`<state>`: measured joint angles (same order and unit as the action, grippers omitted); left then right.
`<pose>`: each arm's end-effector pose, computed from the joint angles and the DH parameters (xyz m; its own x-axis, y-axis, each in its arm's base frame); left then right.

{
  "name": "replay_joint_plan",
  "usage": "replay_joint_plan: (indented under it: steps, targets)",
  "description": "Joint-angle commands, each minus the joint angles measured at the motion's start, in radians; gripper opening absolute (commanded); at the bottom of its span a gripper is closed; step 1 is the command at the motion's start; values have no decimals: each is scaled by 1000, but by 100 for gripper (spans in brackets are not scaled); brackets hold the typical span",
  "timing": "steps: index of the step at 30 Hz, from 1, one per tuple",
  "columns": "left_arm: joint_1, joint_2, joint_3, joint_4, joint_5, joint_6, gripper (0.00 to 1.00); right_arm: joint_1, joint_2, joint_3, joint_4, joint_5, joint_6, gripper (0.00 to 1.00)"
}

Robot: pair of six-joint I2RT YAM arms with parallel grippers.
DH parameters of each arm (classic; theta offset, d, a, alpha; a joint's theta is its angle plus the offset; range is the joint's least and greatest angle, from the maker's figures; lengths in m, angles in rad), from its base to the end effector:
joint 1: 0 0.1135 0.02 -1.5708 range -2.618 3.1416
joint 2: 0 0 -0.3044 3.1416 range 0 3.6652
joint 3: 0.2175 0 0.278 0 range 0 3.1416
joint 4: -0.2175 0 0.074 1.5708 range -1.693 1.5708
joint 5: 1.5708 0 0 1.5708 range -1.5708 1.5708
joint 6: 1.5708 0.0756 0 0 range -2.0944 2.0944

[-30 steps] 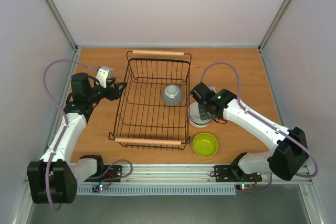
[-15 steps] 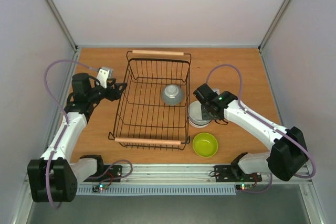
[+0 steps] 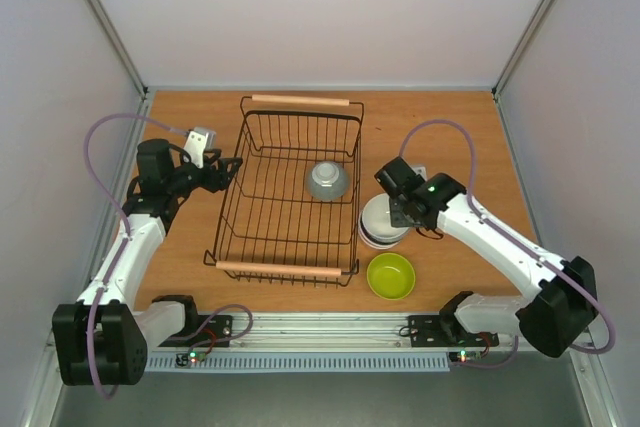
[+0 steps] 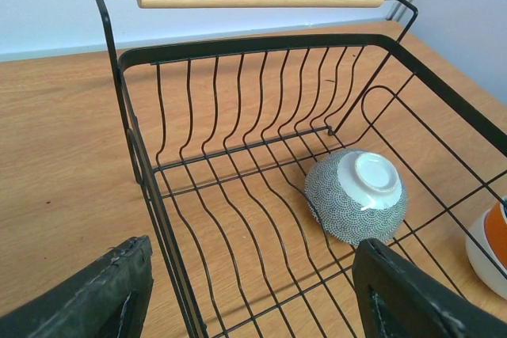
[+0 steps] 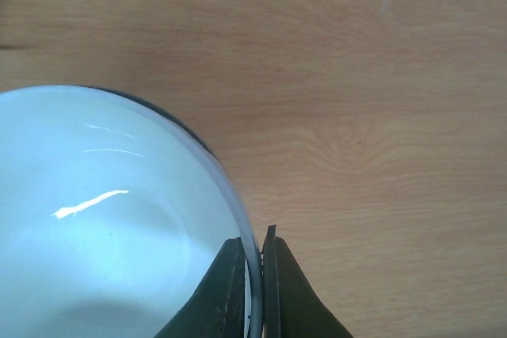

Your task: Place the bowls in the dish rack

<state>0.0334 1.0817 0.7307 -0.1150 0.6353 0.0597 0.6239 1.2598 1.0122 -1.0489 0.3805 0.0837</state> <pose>0.2743 -0.0357 0.2846 -0.4183 0.0341 -0.9077 0.5289 0.8216 -0.2129 0.2143 0.1196 0.2561 -0.8171 -0.4925 -0.2998 -0.3938 0.8565 -0.3336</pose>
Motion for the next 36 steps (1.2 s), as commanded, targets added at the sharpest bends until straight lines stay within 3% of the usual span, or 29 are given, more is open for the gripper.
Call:
replay_joint_plan:
  steps: [1, 9, 14, 17, 27, 36]
  targets:
    - [5, 2, -4, 43, 27, 11, 70, 5, -70, 108, -88, 103, -9, 1]
    - [4, 3, 4, 28, 71, 9, 70, 4, -110, 316, -111, 205, -65, 1]
    - [5, 8, 9, 18, 146, 9, 71, 7, -84, 402, -6, 105, -153, 1]
    - [5, 15, 13, 12, 205, 11, 71, 32, 8, 473, 34, 50, -183, 1]
    - [5, 15, 22, -37, 326, 57, 71, 190, 449, 843, -1, 152, -277, 1]
    - [5, 29, 26, -51, 346, 75, 70, 311, 630, 1057, -36, 198, -317, 1]
